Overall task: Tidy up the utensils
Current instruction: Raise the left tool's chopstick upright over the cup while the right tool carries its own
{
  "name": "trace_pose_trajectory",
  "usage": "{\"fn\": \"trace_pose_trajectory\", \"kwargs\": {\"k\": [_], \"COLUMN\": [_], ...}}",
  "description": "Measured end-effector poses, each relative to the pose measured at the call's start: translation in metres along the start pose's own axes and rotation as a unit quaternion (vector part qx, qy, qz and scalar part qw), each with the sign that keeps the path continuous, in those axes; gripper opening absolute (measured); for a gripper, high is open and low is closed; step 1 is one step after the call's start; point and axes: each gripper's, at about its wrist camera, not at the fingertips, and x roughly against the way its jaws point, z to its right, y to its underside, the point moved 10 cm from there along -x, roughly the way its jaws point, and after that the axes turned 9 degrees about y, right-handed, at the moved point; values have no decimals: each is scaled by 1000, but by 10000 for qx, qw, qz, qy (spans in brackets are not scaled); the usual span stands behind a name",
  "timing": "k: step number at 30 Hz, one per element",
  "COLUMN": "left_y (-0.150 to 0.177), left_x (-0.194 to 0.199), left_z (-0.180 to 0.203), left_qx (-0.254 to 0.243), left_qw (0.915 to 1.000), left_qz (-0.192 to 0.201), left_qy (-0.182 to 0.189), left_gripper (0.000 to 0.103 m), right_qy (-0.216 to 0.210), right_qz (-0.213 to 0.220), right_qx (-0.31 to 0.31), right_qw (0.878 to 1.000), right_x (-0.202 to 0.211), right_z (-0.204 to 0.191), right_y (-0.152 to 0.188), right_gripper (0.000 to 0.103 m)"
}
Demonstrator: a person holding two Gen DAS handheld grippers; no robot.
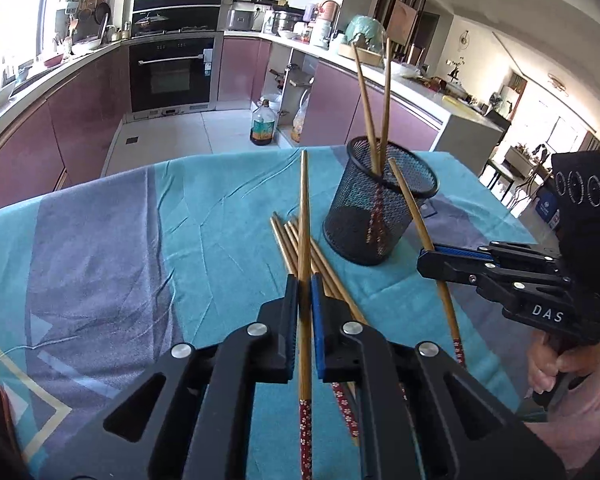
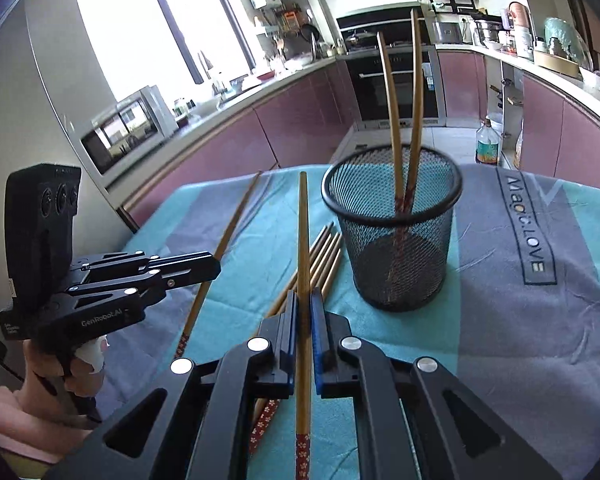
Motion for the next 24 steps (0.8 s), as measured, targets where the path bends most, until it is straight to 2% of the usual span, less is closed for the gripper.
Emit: {"fn": "trace_pose_trajectory", "kwargs": {"k": [5, 11, 18, 24], "left_y": [-19, -42, -69, -96], "left_x": [26, 58, 78, 72], "left_z": [15, 34, 49, 58], "left_qx": [19, -101, -193, -243], "left_qw": [9987, 9953, 9913, 9909], "left_qz": [307, 709, 1080, 1145], "left_qy": [397, 648, 733, 660], "left_gripper": [7, 7, 7, 7], "right_qy": [-111, -192, -159, -24], "right_qz": [270, 585, 932, 1170], "right_qx": [-158, -214, -185, -41], "right_qw": [9994, 9979, 9953, 9931], "right_x": [20, 42, 61, 76], "right_z": [7, 11, 17, 20], "right_y": [-13, -28, -54, -80], "right_gripper": [6, 6, 6, 6]}}
